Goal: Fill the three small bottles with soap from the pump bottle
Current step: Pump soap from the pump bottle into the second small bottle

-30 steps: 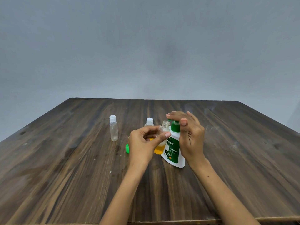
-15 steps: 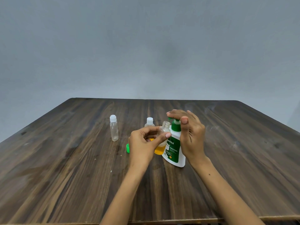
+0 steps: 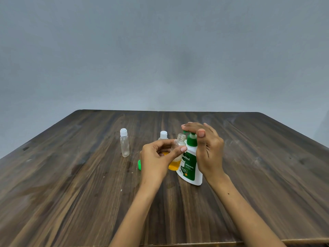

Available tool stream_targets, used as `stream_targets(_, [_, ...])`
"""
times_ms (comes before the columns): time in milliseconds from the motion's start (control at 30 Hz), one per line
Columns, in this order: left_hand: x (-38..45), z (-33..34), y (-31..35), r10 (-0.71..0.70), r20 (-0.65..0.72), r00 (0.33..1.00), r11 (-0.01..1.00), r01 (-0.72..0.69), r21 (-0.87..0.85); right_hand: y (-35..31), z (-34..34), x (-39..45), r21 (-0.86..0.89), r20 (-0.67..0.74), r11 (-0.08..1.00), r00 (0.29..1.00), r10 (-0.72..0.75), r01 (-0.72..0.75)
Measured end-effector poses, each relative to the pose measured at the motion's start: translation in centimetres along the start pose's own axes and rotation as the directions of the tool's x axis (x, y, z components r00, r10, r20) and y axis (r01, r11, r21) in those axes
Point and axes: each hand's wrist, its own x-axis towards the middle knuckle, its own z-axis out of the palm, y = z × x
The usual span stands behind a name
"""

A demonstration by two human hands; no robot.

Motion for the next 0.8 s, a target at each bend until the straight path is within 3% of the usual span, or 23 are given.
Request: stream_targets(800, [-0.02,0.04,-0.1,-0.001,-0.002,1.0,1.0,0.001,0.018,0.18,0.32,-0.11,0.057,-0.037,0.998,0.999,0.004,-0.002])
